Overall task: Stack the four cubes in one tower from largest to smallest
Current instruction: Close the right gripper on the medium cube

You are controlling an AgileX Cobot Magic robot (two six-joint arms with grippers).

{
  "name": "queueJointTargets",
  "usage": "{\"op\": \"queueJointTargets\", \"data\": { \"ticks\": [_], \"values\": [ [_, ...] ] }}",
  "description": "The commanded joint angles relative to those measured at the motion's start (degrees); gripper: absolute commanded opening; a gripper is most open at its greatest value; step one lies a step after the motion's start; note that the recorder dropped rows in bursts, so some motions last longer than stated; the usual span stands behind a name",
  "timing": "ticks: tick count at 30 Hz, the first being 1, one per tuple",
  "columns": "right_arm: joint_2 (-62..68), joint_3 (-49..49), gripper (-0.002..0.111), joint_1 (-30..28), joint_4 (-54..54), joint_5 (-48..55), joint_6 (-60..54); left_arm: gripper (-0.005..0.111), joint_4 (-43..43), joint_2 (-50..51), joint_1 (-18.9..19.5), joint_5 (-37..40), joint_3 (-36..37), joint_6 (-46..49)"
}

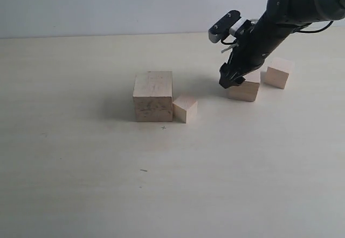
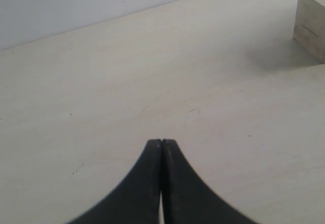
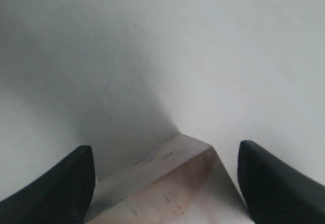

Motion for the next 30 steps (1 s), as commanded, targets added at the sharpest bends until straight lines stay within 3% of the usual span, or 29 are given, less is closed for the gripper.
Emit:
{"op": "queueJointTargets", "data": {
  "ticks": [1, 7, 14, 21, 30],
  "values": [
    [-0.1, 0.2, 0.073, -0.1, -0.1, 0.9, 0.1, 0.0, 0.1, 0.2, -0.1, -0.1, -0.1, -0.2],
    [-1.1, 0.2, 0.072, -0.1, -0.1, 0.8, 5.2, 0.0, 0.1, 0.2, -0.1, -0.1, -0.1, -0.2],
    [-1.4, -0.6, 0.069, -0.1, 2.2, -1.9, 21.4, 0.0, 0.1, 0.2, -0.1, -0.1, -0.1, -0.2],
    [-2.7, -9.5, 0.069, -0.1, -1.8, 12.2, 20.6, 0.0, 0.1, 0.2, -0.1, -0.1, -0.1, -0.2],
    [-3.8, -9.9, 0.069, -0.1, -2.5, 12.6, 20.5, 0.0, 0.1, 0.2, -0.1, -0.1, -0.1, -0.2]
  ]
}}
